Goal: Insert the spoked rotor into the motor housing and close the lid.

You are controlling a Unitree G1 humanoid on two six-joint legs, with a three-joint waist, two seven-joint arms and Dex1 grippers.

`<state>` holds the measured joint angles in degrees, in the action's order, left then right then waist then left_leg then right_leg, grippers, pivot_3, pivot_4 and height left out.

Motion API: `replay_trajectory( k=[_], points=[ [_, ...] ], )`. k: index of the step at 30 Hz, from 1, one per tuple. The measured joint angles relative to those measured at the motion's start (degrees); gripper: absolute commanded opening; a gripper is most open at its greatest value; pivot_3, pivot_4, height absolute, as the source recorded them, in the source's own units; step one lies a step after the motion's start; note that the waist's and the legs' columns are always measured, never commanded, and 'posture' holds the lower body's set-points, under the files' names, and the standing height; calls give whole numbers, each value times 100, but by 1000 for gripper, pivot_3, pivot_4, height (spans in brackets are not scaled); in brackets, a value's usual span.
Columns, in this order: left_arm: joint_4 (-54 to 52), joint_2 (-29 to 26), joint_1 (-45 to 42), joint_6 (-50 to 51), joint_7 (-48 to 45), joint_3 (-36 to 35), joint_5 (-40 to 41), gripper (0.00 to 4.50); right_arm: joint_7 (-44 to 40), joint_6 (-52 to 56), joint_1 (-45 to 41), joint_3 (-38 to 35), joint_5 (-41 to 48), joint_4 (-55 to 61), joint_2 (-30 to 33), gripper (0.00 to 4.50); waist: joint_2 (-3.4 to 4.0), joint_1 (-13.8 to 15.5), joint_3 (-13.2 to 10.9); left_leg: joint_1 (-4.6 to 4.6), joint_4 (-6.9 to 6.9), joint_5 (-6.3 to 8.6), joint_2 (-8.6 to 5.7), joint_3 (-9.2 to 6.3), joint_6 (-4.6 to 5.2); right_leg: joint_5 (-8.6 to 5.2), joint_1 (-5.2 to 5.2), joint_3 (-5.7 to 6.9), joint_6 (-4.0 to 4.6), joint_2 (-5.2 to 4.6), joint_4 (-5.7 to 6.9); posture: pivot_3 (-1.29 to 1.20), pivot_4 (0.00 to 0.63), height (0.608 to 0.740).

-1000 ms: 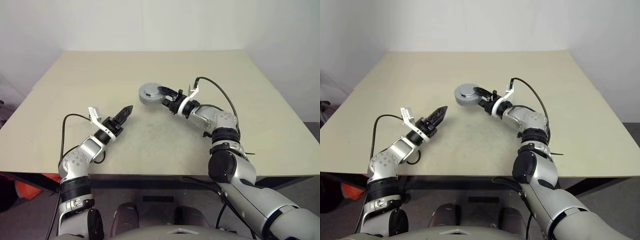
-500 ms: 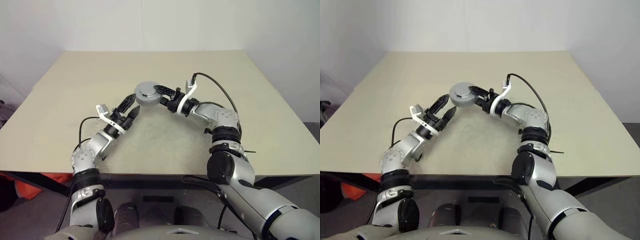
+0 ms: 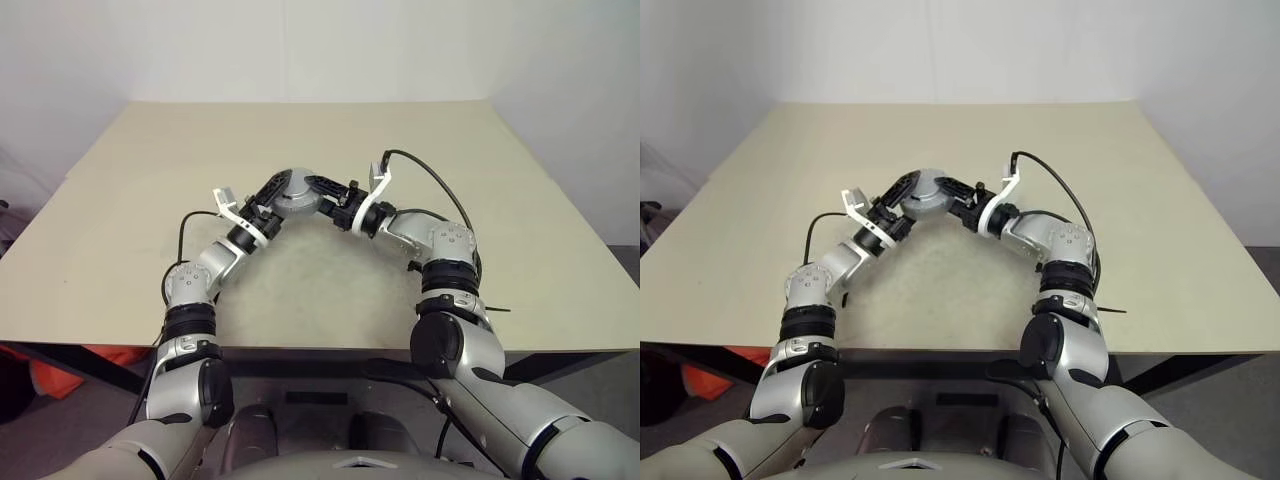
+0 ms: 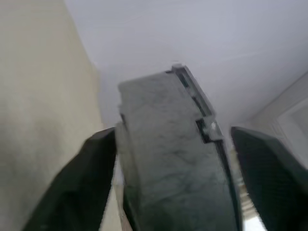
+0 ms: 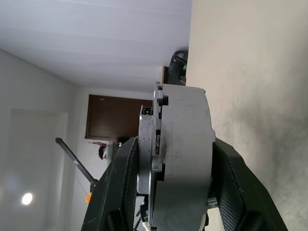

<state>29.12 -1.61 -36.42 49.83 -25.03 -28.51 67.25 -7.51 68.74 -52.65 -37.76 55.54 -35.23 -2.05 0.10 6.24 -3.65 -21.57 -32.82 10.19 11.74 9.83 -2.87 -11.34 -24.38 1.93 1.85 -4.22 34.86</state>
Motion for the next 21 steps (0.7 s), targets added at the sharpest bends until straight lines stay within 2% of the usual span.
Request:
replay_trajectory(
  k=[2,9,14,16,21],
  points=[
    [19,28,0,26,-24,-22,23,2374,-18,-62,0,13,18,33,-4,2136,0,3,0,0,-4,0,-1,-1,0,0,2,0,0,-1,1,0,0,740],
    [20,42,4,84,-19,-96,34,2351,-130,-218,54,207,6,101,-6,2136,-1,2,0,1,-16,0,2,-3,0,2,6,1,3,-1,9,0,0,740],
    [4,32,44,77,8,-108,-13,2350,-372,-433,180,461,-39,218,-3,3755,-1,0,0,2,-19,0,2,-5,0,4,8,1,5,-1,10,0,0,740],
    [5,29,93,5,51,-121,-102,2350,-351,-913,180,624,-278,315,3,4422,-1,-2,0,3,-22,0,2,-5,0,5,8,2,6,-1,13,0,0,740],
    [7,-43,160,-395,159,-208,-341,2350,-224,-2039,192,947,-999,309,17,4422,-1,-11,0,4,-25,0,3,-6,0,4,9,2,10,-1,14,0,0,740]
  ],
)
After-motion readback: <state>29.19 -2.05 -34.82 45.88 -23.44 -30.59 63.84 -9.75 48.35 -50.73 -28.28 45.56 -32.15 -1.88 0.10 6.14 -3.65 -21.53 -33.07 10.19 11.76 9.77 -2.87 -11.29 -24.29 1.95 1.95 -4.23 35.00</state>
